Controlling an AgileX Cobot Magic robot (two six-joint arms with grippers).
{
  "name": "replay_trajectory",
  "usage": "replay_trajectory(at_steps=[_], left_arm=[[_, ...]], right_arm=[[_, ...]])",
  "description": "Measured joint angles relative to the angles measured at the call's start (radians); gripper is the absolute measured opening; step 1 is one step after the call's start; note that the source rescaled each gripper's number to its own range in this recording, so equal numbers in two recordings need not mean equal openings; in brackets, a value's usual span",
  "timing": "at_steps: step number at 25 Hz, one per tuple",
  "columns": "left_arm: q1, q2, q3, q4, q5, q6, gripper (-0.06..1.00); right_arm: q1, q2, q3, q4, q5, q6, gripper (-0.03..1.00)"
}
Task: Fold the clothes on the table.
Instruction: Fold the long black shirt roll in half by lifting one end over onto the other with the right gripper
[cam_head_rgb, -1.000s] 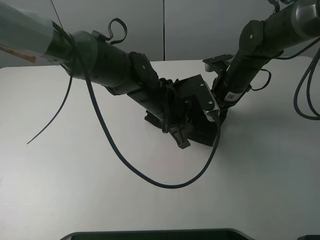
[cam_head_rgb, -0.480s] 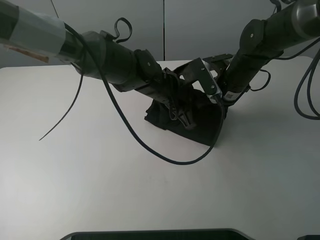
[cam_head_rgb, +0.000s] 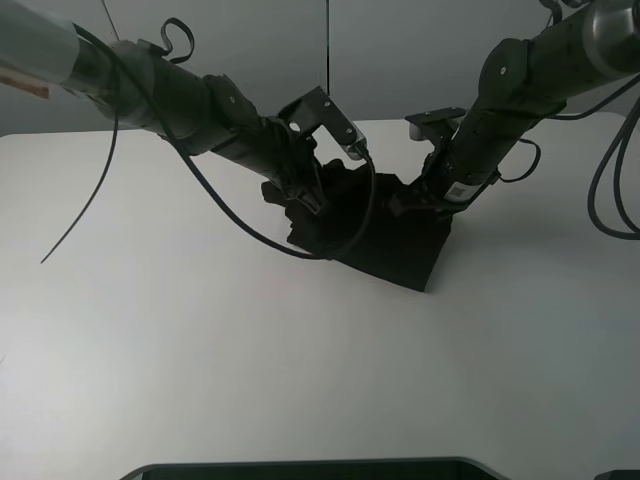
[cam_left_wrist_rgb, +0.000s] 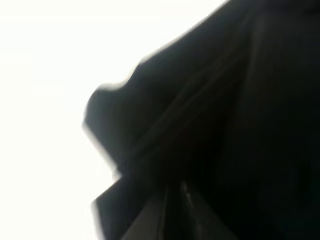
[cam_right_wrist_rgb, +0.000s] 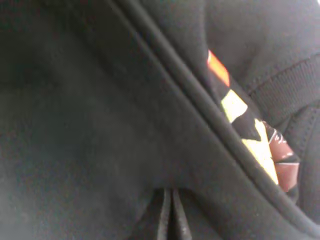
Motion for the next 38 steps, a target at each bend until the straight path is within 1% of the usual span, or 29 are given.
replay_trajectory(at_steps=[2,5,8,10,11,12,14,17,18,20,21,24,26,29,32,34,38], left_arm=[[0.029,0.000,0.010,0.009,0.006,-0.013,0.05],[0.051,-0.010,0.017,0.043,0.012,-0.039,0.05],[0.053,-0.064,0.017,0.089,0.014,-0.050,0.05],[0.053,-0.118,0.017,0.095,0.022,-0.068,0.02],[0.053,-0.151,0.017,0.097,0.043,-0.080,0.01],[0.053,-0.177,0.017,0.097,0.067,-0.093,0.00],[0.053,-0.228,0.017,0.097,0.156,-0.109,0.00],[0.045,-0.255,0.017,0.095,0.363,-0.102,0.00],[0.041,-0.247,0.017,0.082,0.416,-0.088,0.00],[0.036,-0.224,0.017,0.033,0.470,-0.032,0.00],[0.035,-0.207,0.017,-0.008,0.485,0.001,0.00],[0.035,-0.153,0.017,-0.167,0.520,0.144,0.00],[0.035,-0.108,0.017,-0.271,0.524,0.228,0.00],[0.035,-0.046,0.014,-0.394,0.527,0.333,0.00],[0.032,0.012,-0.012,-0.447,0.485,0.373,0.00],[0.028,0.031,-0.022,-0.457,0.392,0.381,0.00],[0.028,0.036,-0.026,-0.458,0.105,0.383,0.00]], right_arm=[[0.000,0.000,0.000,0.000,0.000,0.002,0.00],[0.000,0.000,0.000,0.000,0.000,0.002,0.00],[0.000,0.000,0.000,0.000,-0.002,0.005,0.00],[0.000,0.000,0.000,0.000,-0.002,0.005,0.00],[0.000,0.000,0.000,0.000,-0.002,0.005,0.00],[0.000,0.000,0.000,0.000,-0.002,0.005,0.00],[0.000,0.000,0.000,0.000,-0.004,0.005,0.00],[0.000,0.000,0.000,0.000,-0.004,0.005,0.00],[0.000,0.000,0.000,0.000,-0.006,0.005,0.00],[0.000,0.000,0.000,0.004,-0.006,0.005,0.00],[0.000,0.000,0.000,0.004,-0.008,0.005,0.00],[0.000,0.000,0.000,0.015,-0.009,0.005,0.00],[0.000,0.000,0.000,0.023,-0.009,0.005,0.00],[0.000,0.000,0.000,0.025,-0.009,0.005,0.00],[0.000,0.000,0.000,0.025,-0.009,0.005,0.00],[0.000,0.000,0.000,0.025,-0.009,0.005,0.00],[0.000,0.000,0.000,0.025,-0.009,0.005,0.00]])
